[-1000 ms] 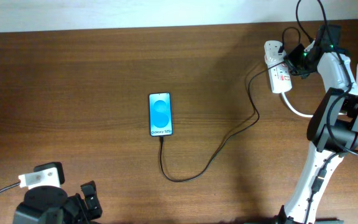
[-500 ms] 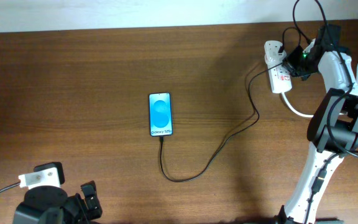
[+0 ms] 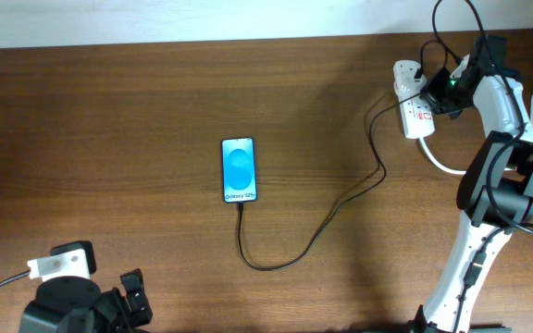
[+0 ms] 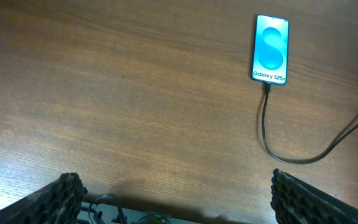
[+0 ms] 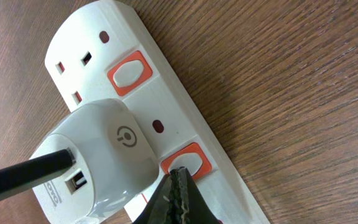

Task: Plug charger to phone and switch on socket

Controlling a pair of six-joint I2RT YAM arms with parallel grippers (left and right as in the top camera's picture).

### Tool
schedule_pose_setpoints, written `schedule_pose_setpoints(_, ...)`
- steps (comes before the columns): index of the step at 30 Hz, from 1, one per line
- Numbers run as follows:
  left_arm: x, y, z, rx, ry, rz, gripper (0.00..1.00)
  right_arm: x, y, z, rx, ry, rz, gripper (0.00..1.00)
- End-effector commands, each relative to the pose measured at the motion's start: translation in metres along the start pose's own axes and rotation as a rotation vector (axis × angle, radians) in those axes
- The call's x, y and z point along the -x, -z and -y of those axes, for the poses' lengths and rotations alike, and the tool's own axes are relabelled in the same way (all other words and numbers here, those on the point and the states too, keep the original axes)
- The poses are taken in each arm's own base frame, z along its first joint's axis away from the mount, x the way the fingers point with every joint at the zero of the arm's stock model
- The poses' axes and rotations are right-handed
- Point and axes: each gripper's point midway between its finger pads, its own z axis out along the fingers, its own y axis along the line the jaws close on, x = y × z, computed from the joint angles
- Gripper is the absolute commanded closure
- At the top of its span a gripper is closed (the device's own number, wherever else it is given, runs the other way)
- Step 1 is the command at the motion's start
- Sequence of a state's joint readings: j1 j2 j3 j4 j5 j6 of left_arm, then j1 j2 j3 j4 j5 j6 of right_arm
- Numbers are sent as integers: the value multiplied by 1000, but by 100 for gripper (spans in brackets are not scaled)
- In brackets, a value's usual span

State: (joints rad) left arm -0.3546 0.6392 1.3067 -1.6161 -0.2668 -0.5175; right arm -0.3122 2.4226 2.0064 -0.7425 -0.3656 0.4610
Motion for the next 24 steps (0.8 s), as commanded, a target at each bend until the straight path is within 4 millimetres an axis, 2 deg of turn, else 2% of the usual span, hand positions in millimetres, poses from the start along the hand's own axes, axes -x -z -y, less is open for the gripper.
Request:
schedule_pose_setpoints(1,0,0,-2,9,5,7,1,-10,11,-9,-29,55,-6,96)
schedule_pose_setpoints(5,0,0,-2,9,5,7,1,20,61,1,-62,33,107,96)
schedule_pose_setpoints(13,0,0,-2,9,5,7,1,12,53,14,-99,13,70,96)
schedule_pose_setpoints(17,0,0,-2,9,5,7,1,12,49,51,-281,-94,101,96)
schedule_pose_setpoints(18,0,0,-2,9,5,7,1,11,46,52,-277,-94,94,96)
schedule_pose_setpoints(19,0,0,-2,9,5,7,1,8,38,45,-227,-79,67,96)
schedule_pose_setpoints(20,0,0,-2,9,5,7,1,3,31,24,-101,-6,22,96)
schedule_pose_setpoints(21,0,0,-2,9,5,7,1,-5,27,-5,77,101,-31,96)
schedule_pose_setpoints(22,0,0,-2,9,5,7,1,-13,32,-32,248,188,-71,96)
schedule_pose_setpoints(23,0,0,-2,9,5,7,1,-17,33,-22,207,58,-103,96)
schedule_pose_setpoints(24,0,0,-2,9,5,7,1,-13,38,32,-73,-204,-66,96)
